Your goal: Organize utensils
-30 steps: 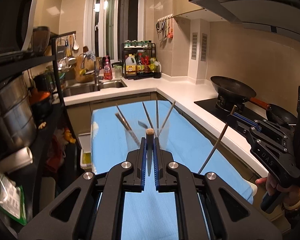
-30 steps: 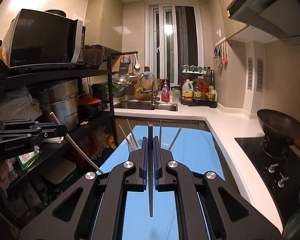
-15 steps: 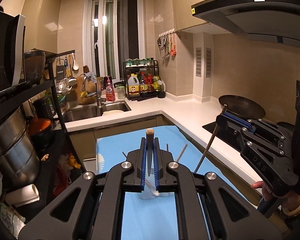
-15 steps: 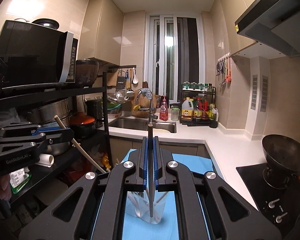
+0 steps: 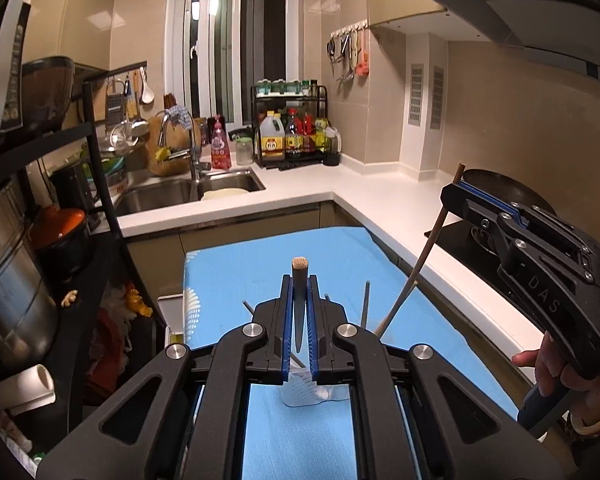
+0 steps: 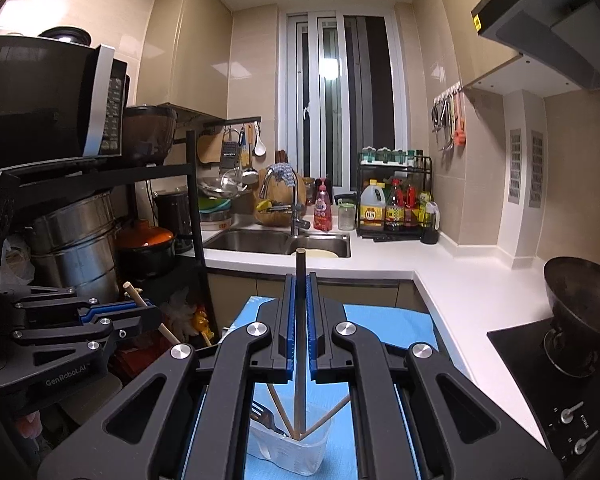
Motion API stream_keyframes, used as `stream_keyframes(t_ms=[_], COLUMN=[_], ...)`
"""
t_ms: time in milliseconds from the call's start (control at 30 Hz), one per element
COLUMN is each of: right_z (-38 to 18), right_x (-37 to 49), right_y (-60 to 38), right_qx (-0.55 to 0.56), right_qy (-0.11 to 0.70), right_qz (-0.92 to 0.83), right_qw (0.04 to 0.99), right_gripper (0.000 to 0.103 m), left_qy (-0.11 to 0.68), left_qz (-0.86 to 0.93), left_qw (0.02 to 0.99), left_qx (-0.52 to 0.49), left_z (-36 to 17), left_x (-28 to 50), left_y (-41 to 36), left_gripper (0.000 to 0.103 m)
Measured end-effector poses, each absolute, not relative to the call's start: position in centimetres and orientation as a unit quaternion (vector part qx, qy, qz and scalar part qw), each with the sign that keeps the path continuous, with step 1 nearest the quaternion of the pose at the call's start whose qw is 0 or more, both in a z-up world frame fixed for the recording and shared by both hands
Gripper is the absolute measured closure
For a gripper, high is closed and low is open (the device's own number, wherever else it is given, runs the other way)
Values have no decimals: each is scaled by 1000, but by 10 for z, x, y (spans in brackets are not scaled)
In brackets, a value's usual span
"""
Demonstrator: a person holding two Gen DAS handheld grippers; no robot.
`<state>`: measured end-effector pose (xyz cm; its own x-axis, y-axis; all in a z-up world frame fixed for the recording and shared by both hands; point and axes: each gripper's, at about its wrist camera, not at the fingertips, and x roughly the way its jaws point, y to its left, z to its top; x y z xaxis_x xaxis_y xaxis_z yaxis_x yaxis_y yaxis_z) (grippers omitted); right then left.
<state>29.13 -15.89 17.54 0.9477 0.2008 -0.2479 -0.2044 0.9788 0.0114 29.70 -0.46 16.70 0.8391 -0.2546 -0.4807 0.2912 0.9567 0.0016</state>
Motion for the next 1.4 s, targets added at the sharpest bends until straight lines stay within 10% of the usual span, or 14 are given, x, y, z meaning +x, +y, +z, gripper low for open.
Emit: stream_keyframes(t_ms=[167, 267, 333, 667, 1400], right_z=[146, 127, 115, 94, 24], right_x=[306, 308, 301, 250, 150], right_y=[-160, -157, -155, -160, -162], right_qx=[-10, -29, -38, -27, -20], right_qy=[165, 190, 185, 199, 221], right_qz=[102, 94, 80, 64, 1], right_qw=[981, 977, 979, 978, 975], right_gripper=[97, 59, 34, 6, 5], left_qy=[261, 264, 264, 283, 271], left_qz=[-135, -120, -88, -56, -7], left_qw=[955, 956, 960, 957, 962], left_qx=[33, 34, 36, -2, 32], left_z=[147, 135, 129, 104, 33], left_x=[314, 319, 318, 285, 172], left_y=[-3, 0, 5, 26, 5], left_gripper=[96, 85, 7, 8, 8])
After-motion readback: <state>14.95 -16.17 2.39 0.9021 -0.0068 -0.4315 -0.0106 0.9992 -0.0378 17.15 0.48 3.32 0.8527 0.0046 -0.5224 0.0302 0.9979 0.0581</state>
